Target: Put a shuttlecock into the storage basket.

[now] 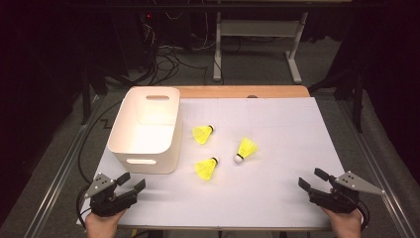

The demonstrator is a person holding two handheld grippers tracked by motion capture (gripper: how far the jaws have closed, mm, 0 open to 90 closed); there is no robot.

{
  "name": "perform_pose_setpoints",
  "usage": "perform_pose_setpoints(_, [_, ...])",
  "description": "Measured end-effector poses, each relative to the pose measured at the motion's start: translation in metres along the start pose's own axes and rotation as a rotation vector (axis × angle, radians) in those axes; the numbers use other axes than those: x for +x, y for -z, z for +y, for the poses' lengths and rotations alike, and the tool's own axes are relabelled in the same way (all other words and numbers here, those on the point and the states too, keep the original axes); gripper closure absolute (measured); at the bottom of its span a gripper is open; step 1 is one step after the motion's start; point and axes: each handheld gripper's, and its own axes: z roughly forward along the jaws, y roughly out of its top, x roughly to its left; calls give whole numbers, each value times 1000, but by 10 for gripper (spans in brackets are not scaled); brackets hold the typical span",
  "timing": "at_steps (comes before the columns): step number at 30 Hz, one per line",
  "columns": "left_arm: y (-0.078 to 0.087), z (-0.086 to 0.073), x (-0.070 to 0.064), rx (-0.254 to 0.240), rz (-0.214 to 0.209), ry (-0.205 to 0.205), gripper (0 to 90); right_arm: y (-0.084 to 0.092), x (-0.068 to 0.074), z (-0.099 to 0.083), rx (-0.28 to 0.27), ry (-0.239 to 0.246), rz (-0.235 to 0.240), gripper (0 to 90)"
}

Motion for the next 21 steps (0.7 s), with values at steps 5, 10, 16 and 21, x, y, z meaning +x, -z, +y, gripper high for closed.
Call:
perform_pose_setpoints(5, [-2, 0, -3, 11, -3, -6, 341, 0, 0, 0, -2, 4, 12, 271])
perform_pose_setpoints(10, [-3, 1, -5, 16, -8, -5, 342, 0, 1, 0, 6, 9, 13, 270])
perform_pose_setpoints(16, [-6, 3, -11, 27, -19, -17, 341, -1, 2, 0, 8, 12, 17, 268])
perform_pose_setpoints(21, [-8, 5, -15, 28, -22, -31, 341, -1, 2, 0, 8, 19, 13, 264])
